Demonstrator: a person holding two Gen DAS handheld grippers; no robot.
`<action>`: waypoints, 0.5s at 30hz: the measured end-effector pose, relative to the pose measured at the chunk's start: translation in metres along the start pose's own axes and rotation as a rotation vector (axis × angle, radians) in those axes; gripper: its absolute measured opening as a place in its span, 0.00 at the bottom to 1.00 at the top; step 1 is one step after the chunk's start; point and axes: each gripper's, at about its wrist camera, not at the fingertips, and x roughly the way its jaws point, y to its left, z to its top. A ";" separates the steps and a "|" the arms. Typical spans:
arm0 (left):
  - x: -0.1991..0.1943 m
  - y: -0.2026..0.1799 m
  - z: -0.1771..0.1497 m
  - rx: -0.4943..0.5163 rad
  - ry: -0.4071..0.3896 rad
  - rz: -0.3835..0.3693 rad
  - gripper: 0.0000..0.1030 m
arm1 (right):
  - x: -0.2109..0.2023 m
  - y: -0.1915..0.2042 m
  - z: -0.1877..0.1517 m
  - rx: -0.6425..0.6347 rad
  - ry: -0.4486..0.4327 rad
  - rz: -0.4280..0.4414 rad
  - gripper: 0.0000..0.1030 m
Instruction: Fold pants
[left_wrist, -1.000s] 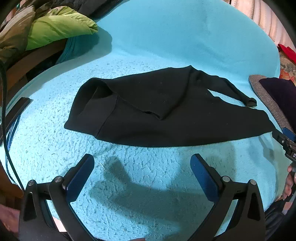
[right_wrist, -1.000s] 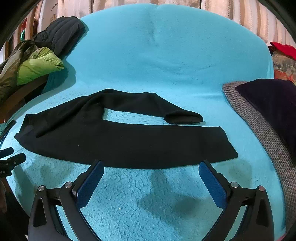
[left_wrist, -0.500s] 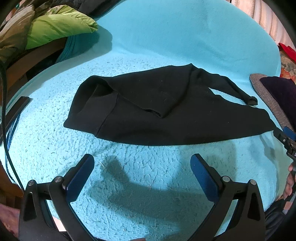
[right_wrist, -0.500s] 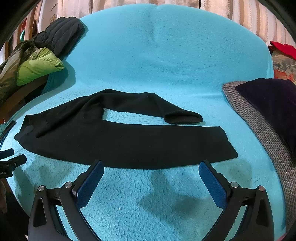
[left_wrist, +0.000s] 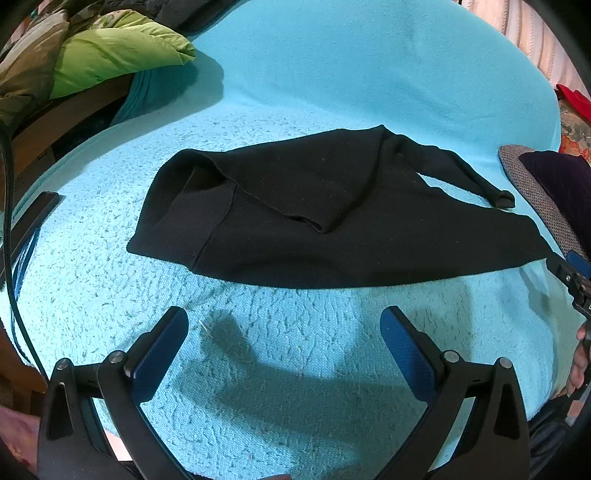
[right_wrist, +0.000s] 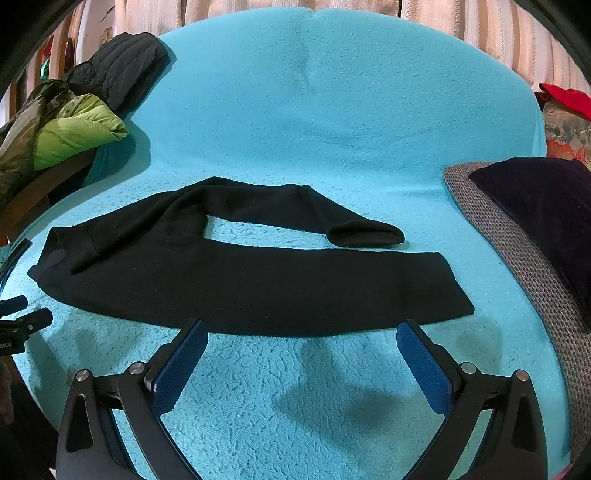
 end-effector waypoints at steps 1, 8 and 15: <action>0.000 0.000 0.000 0.000 0.000 0.000 1.00 | 0.000 0.000 0.000 0.000 0.000 0.000 0.99; 0.000 0.001 -0.001 -0.002 0.000 0.005 1.00 | -0.001 0.000 0.001 -0.001 -0.001 -0.002 0.99; -0.006 0.011 0.003 -0.038 -0.013 -0.064 1.00 | -0.002 -0.001 0.001 0.003 -0.003 -0.003 0.99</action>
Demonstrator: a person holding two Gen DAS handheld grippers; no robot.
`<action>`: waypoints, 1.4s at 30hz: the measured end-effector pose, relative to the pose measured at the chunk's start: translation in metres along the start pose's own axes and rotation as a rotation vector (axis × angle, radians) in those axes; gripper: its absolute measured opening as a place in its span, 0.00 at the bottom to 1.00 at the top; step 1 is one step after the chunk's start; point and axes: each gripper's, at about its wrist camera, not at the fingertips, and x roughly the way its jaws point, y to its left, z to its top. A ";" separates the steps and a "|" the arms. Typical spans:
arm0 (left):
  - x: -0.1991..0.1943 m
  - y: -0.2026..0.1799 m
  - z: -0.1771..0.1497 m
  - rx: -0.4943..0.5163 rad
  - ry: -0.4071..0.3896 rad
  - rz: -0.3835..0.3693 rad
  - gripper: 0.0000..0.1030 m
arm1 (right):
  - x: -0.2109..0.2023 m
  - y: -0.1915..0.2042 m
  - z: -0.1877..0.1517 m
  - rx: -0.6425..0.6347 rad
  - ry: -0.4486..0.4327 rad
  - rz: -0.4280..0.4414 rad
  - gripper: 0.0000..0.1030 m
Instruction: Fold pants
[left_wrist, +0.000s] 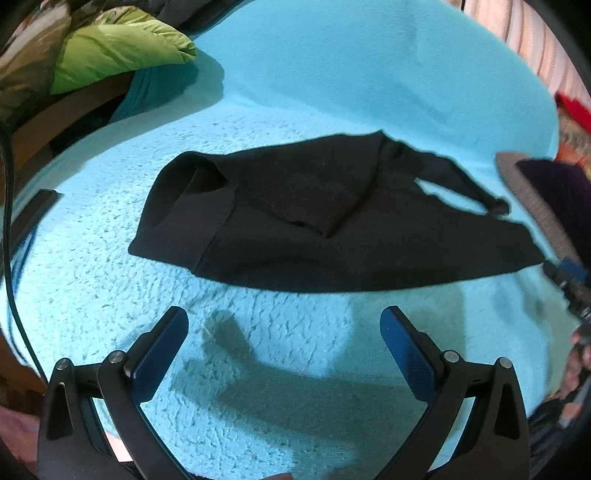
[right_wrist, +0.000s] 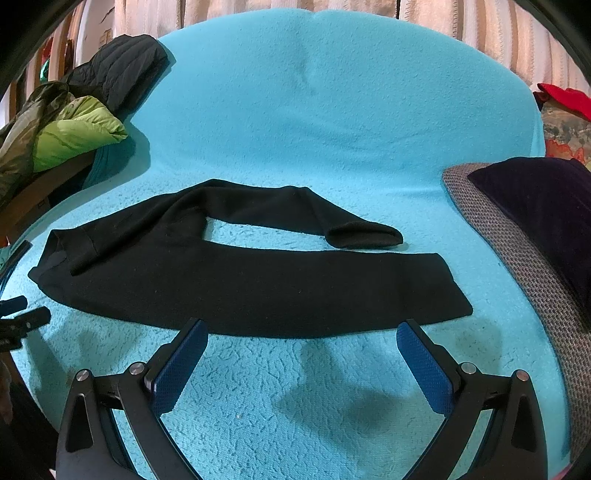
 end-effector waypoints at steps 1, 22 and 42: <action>-0.004 0.006 0.003 -0.026 -0.015 -0.044 1.00 | 0.000 0.000 0.000 0.001 0.000 0.000 0.99; 0.024 0.140 0.030 -0.535 0.034 -0.500 1.00 | -0.010 -0.003 0.001 0.019 -0.041 0.037 0.99; 0.035 0.114 0.045 -0.381 0.076 -0.454 0.48 | -0.006 -0.003 0.000 0.026 -0.030 0.016 0.99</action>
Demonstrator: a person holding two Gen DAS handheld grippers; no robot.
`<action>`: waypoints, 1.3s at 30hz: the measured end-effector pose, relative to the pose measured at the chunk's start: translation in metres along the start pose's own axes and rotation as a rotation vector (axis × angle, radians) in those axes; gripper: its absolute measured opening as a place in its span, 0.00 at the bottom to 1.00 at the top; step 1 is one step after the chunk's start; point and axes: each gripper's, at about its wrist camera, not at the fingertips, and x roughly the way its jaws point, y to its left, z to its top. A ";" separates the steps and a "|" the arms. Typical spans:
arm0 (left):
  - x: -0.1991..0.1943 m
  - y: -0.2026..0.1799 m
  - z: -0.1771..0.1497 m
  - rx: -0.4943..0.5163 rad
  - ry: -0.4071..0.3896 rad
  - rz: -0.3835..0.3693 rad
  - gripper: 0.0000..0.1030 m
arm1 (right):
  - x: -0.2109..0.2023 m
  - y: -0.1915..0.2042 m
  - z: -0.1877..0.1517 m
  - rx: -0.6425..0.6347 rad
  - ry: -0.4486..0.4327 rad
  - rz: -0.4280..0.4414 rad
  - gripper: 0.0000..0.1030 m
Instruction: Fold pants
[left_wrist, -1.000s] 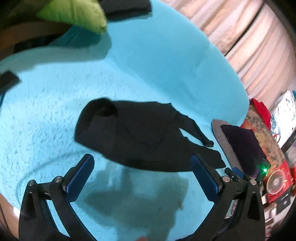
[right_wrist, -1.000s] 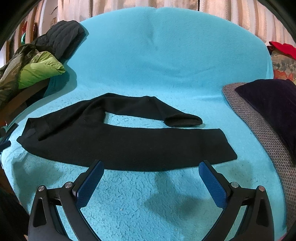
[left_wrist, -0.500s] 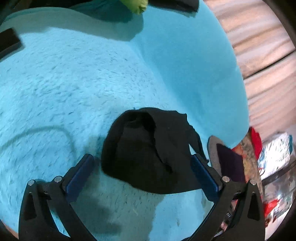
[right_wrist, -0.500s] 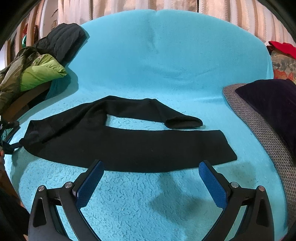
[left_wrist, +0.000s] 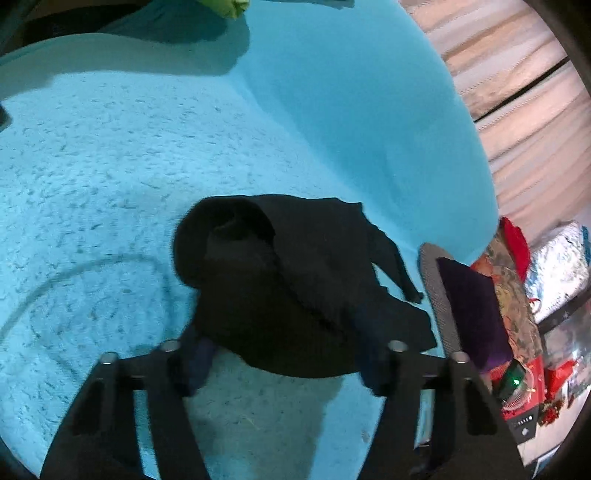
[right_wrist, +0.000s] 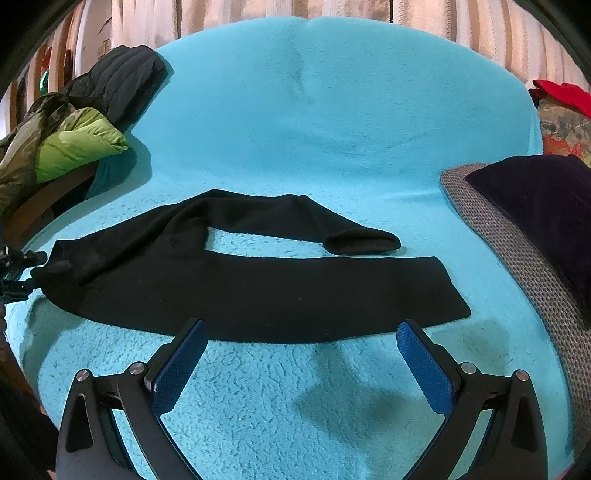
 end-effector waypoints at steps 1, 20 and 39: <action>0.000 0.003 -0.001 -0.004 0.000 0.028 0.43 | 0.000 0.000 0.000 -0.002 0.001 0.000 0.99; 0.004 -0.009 -0.008 0.065 -0.093 0.169 0.14 | 0.033 -0.210 -0.038 0.862 0.049 0.259 0.78; -0.018 0.004 -0.018 0.030 -0.166 0.267 0.03 | 0.065 -0.219 -0.037 0.854 0.124 0.305 0.03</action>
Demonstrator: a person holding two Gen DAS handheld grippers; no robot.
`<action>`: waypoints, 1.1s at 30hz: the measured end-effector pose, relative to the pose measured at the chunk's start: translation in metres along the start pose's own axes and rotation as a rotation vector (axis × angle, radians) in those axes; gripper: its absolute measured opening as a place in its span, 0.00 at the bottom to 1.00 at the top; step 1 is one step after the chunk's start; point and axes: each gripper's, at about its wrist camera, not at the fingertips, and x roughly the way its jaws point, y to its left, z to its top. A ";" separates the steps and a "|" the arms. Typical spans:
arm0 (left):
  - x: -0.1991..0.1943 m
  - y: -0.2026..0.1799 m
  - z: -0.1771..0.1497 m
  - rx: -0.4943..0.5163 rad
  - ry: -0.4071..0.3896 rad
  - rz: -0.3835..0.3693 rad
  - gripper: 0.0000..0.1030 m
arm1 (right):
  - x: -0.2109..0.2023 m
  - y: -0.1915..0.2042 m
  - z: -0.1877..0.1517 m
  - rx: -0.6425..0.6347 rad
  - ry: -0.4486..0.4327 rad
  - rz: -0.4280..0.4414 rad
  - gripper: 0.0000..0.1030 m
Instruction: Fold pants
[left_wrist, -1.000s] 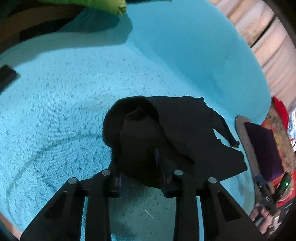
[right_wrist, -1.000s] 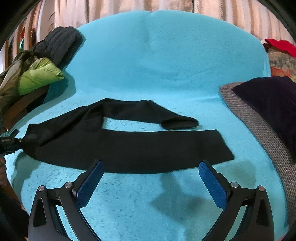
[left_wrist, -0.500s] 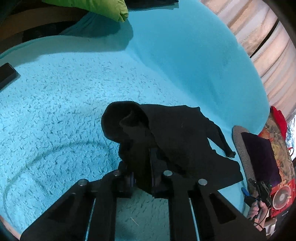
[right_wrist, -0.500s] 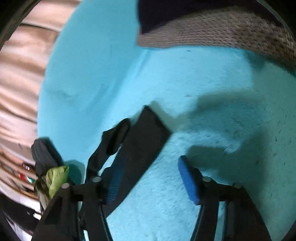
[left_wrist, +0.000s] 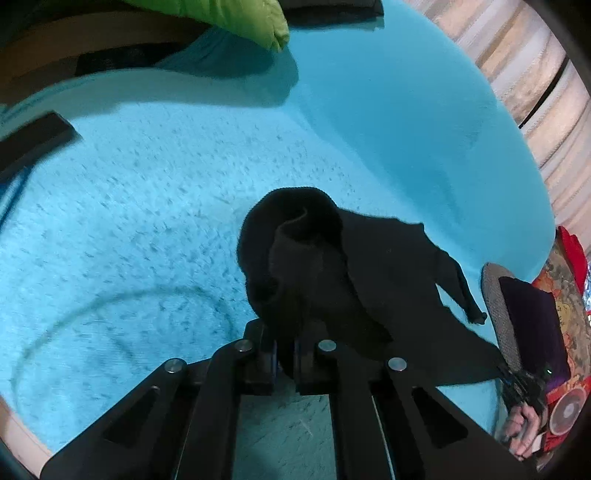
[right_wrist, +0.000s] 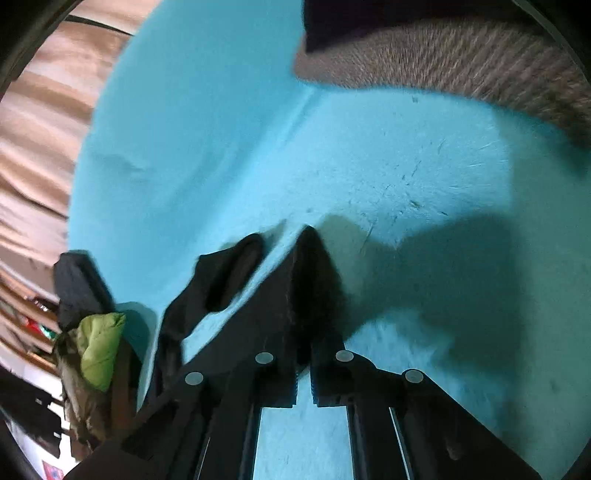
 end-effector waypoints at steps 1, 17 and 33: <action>-0.009 0.003 0.001 -0.001 -0.017 0.005 0.03 | -0.009 0.001 -0.006 -0.007 0.003 -0.003 0.03; -0.060 0.074 -0.008 -0.180 -0.013 0.180 0.26 | -0.051 0.019 -0.062 -0.159 0.009 -0.228 0.18; -0.043 -0.027 -0.047 0.165 0.134 -0.343 0.46 | -0.011 0.159 -0.082 -0.543 -0.128 -0.138 0.41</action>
